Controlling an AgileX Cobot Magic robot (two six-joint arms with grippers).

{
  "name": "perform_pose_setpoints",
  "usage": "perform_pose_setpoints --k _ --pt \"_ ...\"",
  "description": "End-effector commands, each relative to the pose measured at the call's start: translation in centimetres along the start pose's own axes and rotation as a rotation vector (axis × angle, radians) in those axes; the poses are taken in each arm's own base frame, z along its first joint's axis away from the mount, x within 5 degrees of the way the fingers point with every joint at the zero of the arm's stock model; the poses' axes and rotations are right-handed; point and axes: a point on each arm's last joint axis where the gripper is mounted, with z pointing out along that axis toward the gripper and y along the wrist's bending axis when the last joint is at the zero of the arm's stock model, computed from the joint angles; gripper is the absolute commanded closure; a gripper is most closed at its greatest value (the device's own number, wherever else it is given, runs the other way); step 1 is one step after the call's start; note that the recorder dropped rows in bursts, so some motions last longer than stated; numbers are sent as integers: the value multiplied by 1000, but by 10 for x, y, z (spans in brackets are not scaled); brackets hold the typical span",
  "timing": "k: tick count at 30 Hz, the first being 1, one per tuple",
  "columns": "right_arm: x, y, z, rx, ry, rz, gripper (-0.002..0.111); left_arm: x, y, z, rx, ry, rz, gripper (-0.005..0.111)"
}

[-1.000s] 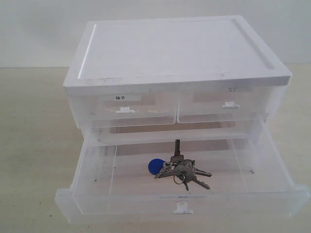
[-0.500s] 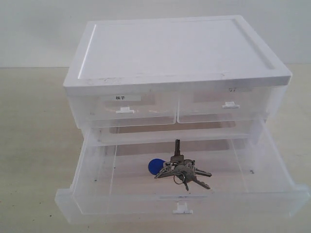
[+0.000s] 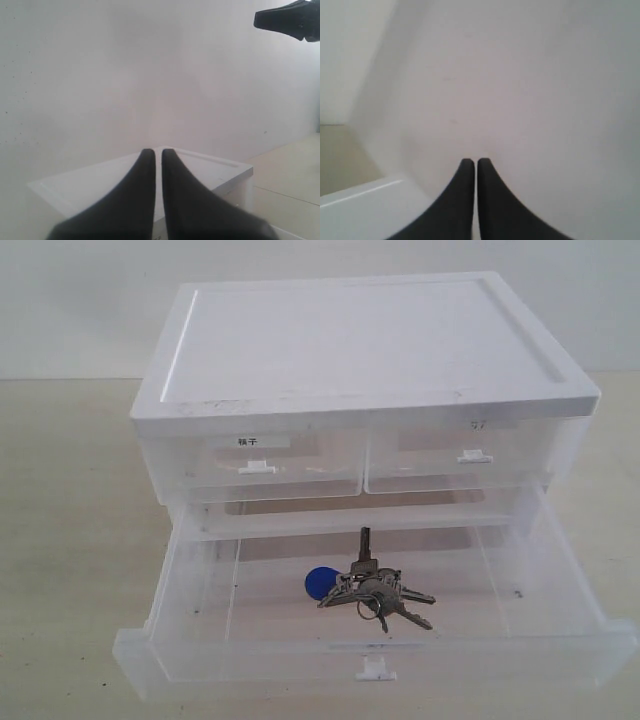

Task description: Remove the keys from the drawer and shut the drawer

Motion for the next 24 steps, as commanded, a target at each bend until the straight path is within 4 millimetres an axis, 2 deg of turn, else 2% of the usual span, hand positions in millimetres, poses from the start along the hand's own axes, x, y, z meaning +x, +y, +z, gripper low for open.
perform_pose_setpoints --k 1,10,16,20,24 --pt "-1 -27 -8 318 28 -33 109 0 0 -1 2 1 -19 102" --pt "10 -52 -15 601 116 -95 109 0 1 -1 0 0 -19 102" --pt "35 -61 -26 794 235 -85 109 0 1 -1 0 0 -19 102" --pt "61 -66 -26 860 423 -13 109 0 1 -1 0 0 -19 102" --pt "84 -69 -16 802 673 75 109 0 1 -1 0 0 -19 102"
